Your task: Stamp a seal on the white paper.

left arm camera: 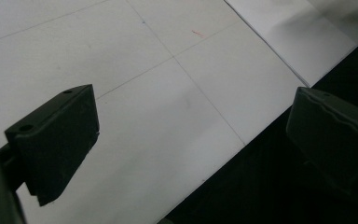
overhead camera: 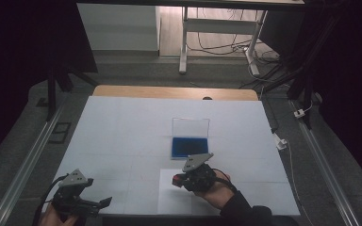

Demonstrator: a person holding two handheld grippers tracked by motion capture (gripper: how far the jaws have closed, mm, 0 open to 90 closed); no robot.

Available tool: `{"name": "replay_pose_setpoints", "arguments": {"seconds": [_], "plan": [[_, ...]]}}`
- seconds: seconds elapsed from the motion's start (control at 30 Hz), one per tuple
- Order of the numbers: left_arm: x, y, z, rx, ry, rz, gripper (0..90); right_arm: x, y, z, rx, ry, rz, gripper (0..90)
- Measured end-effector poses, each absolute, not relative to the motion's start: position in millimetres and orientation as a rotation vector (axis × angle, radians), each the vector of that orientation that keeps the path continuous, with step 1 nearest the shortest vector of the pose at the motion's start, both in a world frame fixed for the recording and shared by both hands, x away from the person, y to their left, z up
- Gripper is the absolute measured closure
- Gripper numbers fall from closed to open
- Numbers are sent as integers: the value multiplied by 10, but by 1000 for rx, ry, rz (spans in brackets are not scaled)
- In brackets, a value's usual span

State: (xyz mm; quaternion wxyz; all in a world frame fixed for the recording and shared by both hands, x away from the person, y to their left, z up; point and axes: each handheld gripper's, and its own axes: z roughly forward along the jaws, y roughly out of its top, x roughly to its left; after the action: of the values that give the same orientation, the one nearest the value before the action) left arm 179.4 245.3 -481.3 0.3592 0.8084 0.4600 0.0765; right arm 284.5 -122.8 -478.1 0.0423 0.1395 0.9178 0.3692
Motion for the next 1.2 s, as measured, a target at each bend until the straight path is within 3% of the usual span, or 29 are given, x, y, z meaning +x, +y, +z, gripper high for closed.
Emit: {"name": "replay_pose_setpoints", "arguments": {"seconds": [1.2], "plan": [[1796,2442,-4815,2090,1186,195,28,2803,-1116,-5063,330,2804,1029,808]]}}
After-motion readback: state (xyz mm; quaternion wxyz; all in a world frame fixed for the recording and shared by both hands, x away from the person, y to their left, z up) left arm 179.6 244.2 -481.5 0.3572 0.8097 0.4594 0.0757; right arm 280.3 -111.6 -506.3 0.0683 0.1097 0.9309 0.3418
